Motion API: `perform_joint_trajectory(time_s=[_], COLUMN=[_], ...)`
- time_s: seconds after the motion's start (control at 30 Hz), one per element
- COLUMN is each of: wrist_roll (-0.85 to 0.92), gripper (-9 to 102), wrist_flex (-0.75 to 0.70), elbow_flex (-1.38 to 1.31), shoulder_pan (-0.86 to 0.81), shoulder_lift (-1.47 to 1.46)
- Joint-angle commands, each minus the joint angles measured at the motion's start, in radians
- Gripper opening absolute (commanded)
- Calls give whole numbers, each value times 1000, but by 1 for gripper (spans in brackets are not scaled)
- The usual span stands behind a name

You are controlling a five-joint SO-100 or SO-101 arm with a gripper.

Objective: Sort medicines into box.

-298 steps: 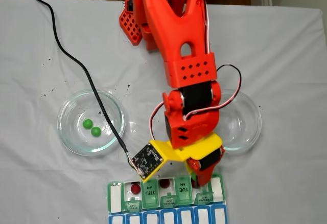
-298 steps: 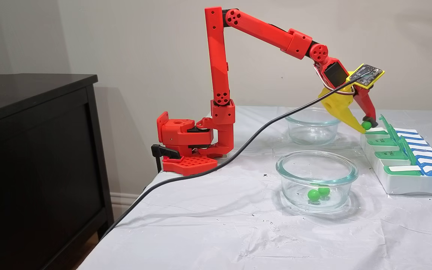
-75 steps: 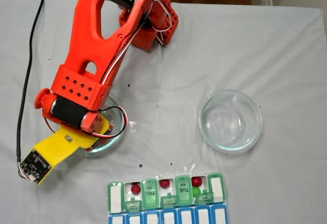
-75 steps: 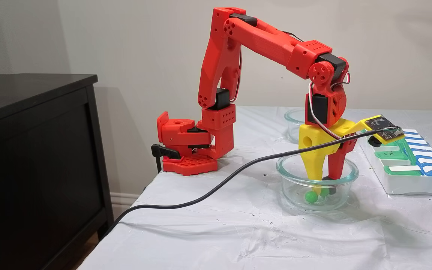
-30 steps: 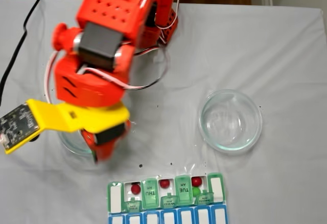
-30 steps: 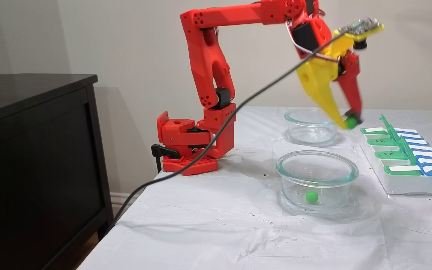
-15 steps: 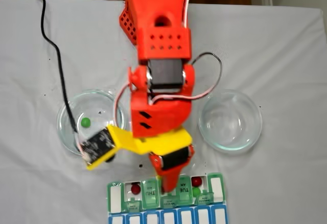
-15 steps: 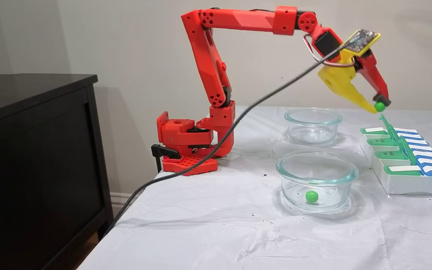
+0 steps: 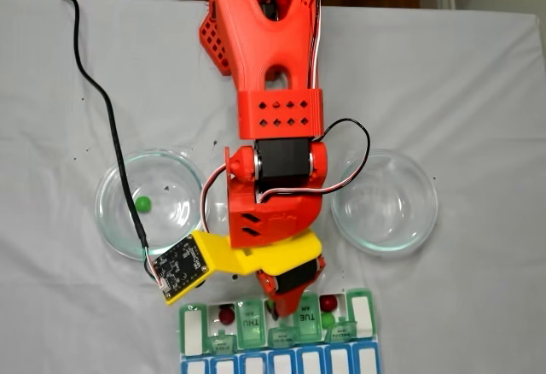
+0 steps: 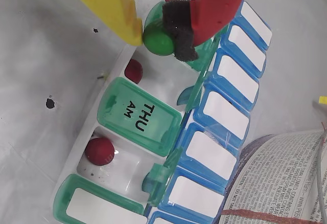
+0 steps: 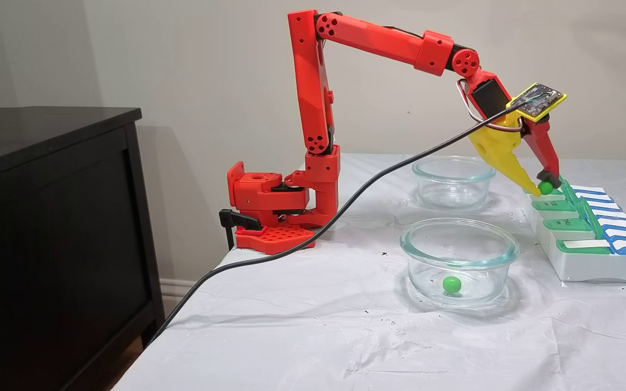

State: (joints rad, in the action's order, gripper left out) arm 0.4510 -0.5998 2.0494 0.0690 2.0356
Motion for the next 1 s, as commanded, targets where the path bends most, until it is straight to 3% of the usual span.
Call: perform_joint_trajectory(time_s=[0.0,0.3,0.97], wrist_roll=[5,26,17], gripper=[0,0,0], wrist_flex=[2,123,104], elbow_flex=[-34,-12,23], shoulder_pan=[20,29,15], shoulder_lift=[54,-14,57])
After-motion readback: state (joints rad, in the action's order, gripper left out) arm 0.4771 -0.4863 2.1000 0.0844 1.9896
